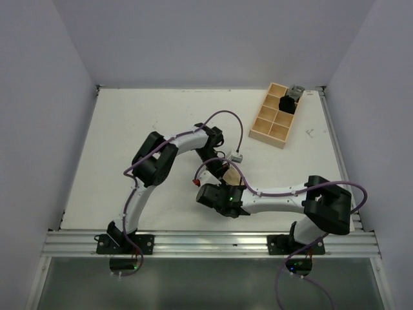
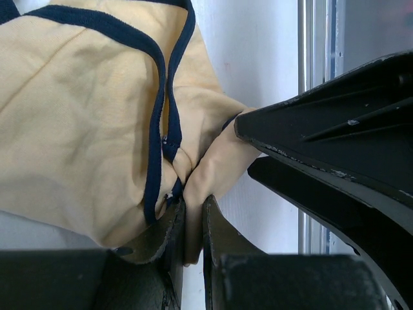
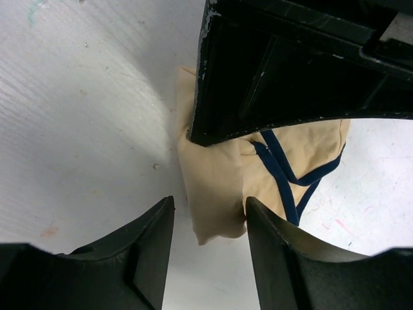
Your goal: Roll the underwear
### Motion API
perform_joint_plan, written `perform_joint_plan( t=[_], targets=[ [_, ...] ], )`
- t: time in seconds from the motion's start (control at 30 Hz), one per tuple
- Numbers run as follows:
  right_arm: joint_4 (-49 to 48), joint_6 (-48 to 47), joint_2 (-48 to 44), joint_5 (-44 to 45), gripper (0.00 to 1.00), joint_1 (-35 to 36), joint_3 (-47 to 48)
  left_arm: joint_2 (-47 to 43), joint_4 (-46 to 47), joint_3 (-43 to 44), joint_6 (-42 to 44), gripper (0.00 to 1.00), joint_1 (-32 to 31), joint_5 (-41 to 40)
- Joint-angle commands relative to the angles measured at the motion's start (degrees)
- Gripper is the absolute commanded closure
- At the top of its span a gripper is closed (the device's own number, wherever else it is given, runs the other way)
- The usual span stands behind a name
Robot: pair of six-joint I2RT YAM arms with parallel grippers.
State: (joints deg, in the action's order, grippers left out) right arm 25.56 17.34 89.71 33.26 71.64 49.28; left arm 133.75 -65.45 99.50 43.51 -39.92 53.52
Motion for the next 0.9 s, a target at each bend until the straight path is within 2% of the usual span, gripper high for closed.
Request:
perform_joint_plan(
  t=[0.0, 0.27, 0.37, 0.4, 0.47, 0.53, 0.67, 0.87],
  targets=[
    [0.28, 1.99, 1.08, -0.64, 0.49, 0.26, 1.61, 3.00, 3.66, -0.36, 1.32, 1.00, -0.95, -7.29],
    [1.77, 3.92, 5.12, -1.17, 0.55, 0.61, 2.84, 2.65, 3.84, 0.08, 0.09, 1.00, -0.86, -7.20],
    [2.13, 5.07, 6.53, -1.96, 0.67, 0.61, 2.93, 2.48, 4.54, -0.01, -1.40, 0.97, -0.60, -7.55],
    [1.25, 5.16, 6.09, -2.40, 0.75, 0.61, 1.97, 2.30, 4.63, 0.08, -1.75, 0.97, -0.51, -7.38],
    [0.37, 5.59, 5.22, -3.37, 0.83, 0.61, 0.74, 1.78, 5.15, 0.51, -3.24, 0.89, 0.54, -6.68],
    [-1.99, 5.77, 3.99, -4.77, 0.93, 0.61, -1.54, 1.34, 6.99, 1.48, -9.37, 0.89, 2.55, -7.63],
    [-6.21, 7.00, 2.05, -7.94, 1.00, 0.08, -3.83, 0.11, 10.51, 2.45, -16.76, 0.79, 6.25, -9.83],
    [-14.02, 8.41, -2.33, -17.24, 1.00, -3.95, -7.60, -6.57, 17.89, -1.93, -22.74, 0.75, 11.09, -14.05]
  ],
)
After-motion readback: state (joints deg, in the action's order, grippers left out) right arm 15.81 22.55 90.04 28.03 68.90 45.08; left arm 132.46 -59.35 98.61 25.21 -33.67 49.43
